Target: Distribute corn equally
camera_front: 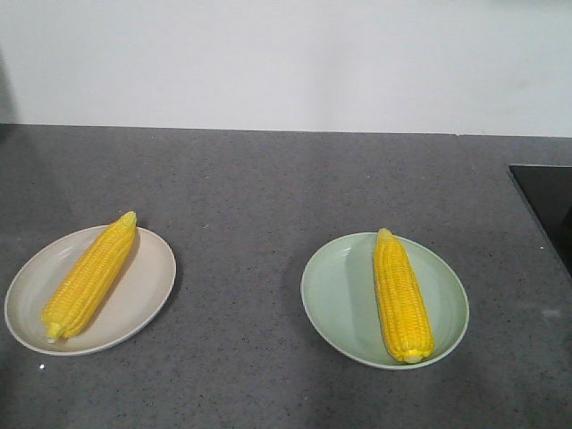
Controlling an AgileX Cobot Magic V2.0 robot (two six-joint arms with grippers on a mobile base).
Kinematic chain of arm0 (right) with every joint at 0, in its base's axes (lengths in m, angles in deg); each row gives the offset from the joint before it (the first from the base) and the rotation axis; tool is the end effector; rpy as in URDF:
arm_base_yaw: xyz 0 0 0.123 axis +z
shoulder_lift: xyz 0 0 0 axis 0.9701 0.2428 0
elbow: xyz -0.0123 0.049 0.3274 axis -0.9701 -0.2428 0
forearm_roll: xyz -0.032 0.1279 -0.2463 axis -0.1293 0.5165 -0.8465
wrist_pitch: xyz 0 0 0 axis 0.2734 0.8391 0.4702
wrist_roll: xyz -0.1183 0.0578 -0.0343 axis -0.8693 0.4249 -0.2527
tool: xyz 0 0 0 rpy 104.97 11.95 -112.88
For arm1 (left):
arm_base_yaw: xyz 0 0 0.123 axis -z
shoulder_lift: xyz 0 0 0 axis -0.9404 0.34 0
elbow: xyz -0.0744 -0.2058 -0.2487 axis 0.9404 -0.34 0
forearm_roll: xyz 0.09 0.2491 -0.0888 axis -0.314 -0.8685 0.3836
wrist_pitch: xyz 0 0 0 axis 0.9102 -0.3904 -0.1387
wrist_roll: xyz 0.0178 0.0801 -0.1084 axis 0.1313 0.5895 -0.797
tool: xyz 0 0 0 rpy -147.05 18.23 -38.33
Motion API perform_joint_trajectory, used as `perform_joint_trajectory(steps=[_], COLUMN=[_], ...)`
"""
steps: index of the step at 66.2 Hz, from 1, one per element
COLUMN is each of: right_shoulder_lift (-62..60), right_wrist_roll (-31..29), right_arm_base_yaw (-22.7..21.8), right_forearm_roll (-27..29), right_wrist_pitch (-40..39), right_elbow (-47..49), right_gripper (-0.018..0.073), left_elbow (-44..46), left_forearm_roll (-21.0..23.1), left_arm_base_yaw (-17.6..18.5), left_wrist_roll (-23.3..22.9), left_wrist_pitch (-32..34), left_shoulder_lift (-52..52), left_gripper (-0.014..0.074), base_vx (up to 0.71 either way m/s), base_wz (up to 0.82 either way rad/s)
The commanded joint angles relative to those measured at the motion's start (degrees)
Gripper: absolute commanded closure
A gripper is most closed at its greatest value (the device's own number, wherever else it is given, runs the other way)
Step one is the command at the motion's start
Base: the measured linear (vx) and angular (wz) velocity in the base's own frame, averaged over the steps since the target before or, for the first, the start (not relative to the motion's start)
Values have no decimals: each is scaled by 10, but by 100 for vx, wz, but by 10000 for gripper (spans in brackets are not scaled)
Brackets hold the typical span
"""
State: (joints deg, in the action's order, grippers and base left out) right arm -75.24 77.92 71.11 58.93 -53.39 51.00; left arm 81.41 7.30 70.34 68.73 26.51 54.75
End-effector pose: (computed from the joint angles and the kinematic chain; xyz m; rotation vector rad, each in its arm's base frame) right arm 0.0828 -0.0075 0.1980 0.0896 1.5590 -0.0479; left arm 0.0831 0.0000 0.1971 -0.0260 1.5740 -0.0292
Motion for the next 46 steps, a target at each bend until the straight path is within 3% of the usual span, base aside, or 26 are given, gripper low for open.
perform_joint_trajectory(steps=[1, 46], right_shoulder_lift=[-2, -2], right_wrist_roll=[3, 2], right_arm_base_yaw=[-3, -3], right_forearm_roll=[-5, -6], right_wrist_pitch=[-61, -66], right_elbow=[-5, -4], right_gripper=[570, 570], left_elbow=[-9, -9], left_forearm_roll=[6, 6], left_arm_base_yaw=[2, 2], left_wrist_roll=[-2, -2], left_wrist_pitch=[43, 43], left_shoulder_lift=[-10, -10], left_gripper=[603, 603], base_vx=[0, 0], base_wz=[0, 0])
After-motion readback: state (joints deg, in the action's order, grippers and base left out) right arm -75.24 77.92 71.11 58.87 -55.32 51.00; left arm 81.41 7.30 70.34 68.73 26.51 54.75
